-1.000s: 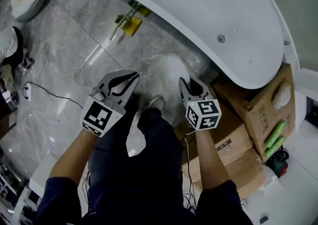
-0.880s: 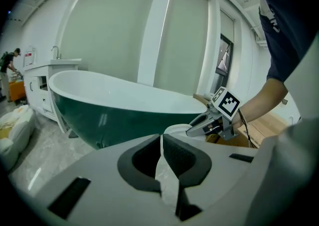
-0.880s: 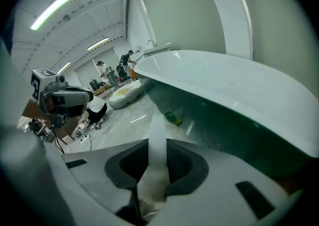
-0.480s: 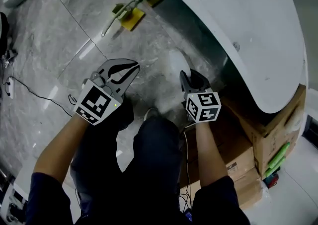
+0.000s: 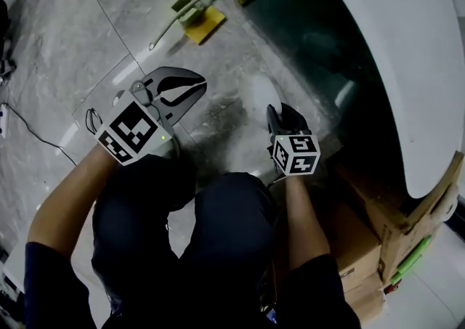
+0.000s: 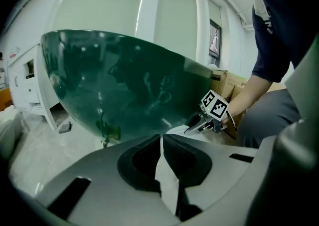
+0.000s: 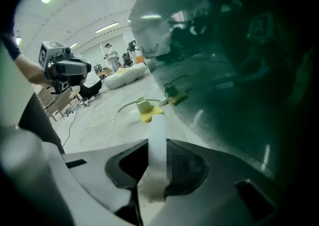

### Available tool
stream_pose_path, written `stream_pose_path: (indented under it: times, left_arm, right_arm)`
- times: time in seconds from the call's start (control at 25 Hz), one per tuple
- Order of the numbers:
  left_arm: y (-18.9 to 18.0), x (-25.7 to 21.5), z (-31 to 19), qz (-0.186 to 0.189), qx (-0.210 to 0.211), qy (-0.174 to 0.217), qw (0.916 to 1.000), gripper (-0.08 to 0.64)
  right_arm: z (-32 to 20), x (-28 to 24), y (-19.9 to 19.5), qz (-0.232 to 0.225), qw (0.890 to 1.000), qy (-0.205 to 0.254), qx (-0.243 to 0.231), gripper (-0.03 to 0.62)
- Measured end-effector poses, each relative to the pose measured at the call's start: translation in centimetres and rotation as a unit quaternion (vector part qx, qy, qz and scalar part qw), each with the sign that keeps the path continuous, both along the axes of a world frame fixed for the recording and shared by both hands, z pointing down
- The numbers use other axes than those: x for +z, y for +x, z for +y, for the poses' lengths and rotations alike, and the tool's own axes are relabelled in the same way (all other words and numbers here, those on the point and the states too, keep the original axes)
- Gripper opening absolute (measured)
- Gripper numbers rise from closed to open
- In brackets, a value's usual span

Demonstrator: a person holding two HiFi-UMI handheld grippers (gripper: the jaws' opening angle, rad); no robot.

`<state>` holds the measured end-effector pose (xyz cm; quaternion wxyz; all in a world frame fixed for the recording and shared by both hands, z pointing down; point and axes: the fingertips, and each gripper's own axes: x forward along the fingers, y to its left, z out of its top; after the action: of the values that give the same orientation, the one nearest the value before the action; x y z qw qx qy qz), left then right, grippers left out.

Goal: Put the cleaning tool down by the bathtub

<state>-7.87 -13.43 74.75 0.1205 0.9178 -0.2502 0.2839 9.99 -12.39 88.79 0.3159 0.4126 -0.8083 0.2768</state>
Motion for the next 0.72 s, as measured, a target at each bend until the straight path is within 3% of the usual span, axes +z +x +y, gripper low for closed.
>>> stream_pose_path:
  times: [0.4,0.72]
  left_arm:
    - [-0.6,6.8,0.6,-0.007,0.013,-0.010,0.9998,0.043]
    - [-0.4,9.4,0.7,-0.015,0.014,-0.016,0.9997,0.043]
  right_arm:
    - [-0.9,7.1,-0.7,0.015,1.000,0.006,-0.019,0.085]
    - [-0.7,10.9,-0.8,0.026,0.999,0.009,-0.033,0.085]
